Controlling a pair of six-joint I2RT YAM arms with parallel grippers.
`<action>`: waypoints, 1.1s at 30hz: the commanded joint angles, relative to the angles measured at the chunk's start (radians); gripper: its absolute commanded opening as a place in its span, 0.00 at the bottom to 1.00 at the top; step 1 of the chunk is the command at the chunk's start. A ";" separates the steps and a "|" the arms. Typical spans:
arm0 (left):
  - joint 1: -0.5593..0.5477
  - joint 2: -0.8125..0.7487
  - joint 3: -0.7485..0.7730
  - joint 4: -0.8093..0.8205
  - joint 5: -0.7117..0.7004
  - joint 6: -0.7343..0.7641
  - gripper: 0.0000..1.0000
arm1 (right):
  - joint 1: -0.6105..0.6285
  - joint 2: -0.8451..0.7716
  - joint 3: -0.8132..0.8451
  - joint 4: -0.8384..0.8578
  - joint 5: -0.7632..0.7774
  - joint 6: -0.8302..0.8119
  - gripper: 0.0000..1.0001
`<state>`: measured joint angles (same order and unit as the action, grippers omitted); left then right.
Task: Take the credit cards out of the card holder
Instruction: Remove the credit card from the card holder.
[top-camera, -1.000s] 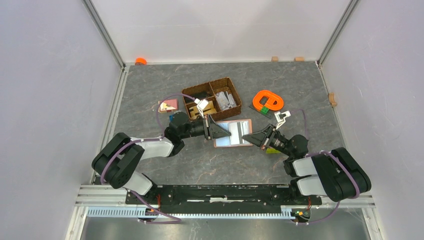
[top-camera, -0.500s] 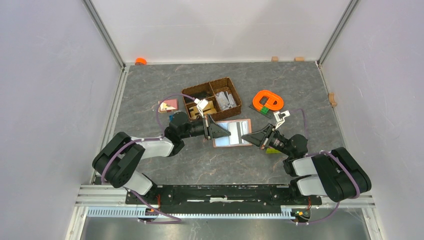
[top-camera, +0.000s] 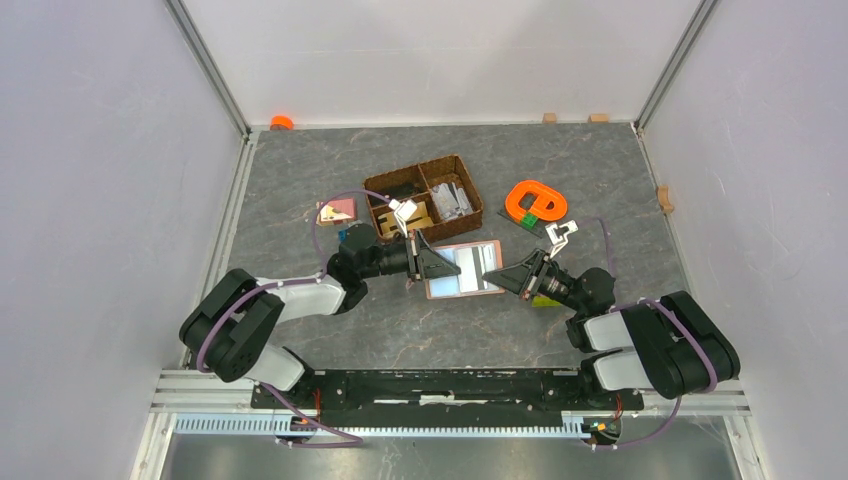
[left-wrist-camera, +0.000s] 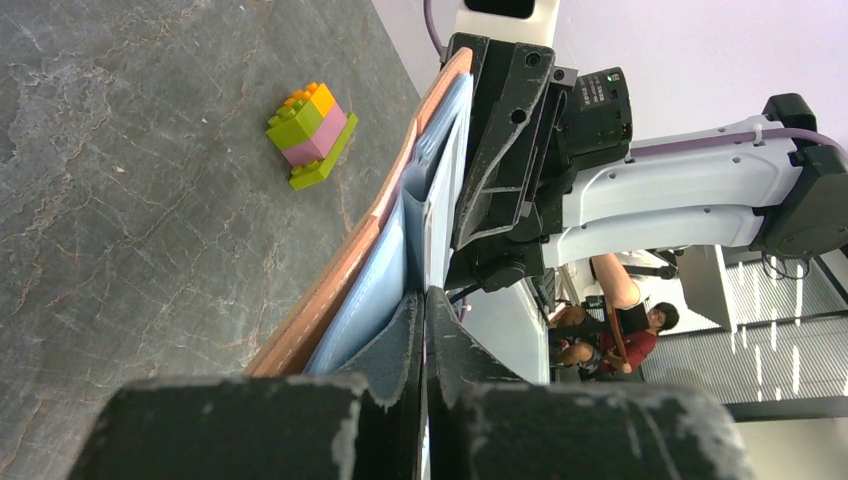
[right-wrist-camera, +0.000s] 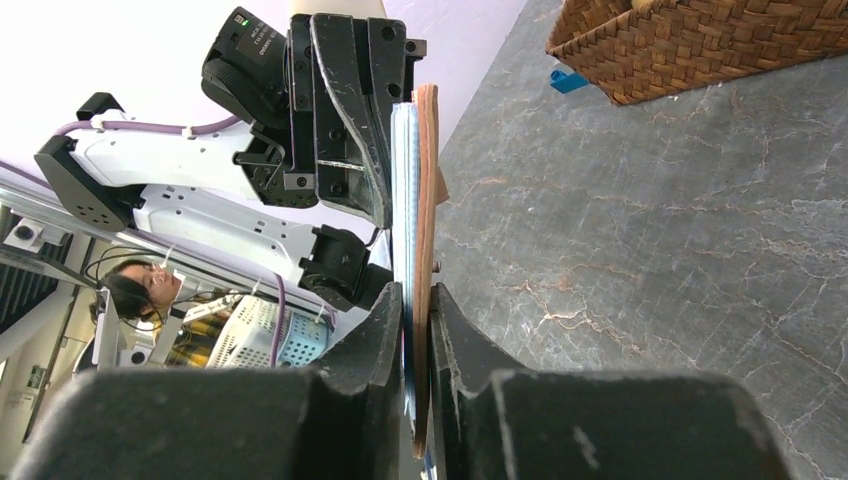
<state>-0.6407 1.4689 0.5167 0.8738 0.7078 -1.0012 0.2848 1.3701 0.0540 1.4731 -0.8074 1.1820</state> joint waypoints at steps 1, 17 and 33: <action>0.015 -0.036 -0.001 0.050 -0.009 0.030 0.02 | -0.017 0.006 -0.008 0.159 -0.007 -0.002 0.16; 0.018 -0.021 0.010 0.012 -0.013 0.036 0.02 | -0.022 -0.008 -0.010 0.138 -0.004 -0.010 0.07; 0.031 -0.038 0.001 0.004 -0.021 0.036 0.02 | -0.057 -0.022 -0.031 0.144 0.004 0.001 0.00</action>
<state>-0.6201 1.4651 0.5167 0.8536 0.7040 -1.0008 0.2386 1.3590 0.0330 1.4723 -0.8089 1.1847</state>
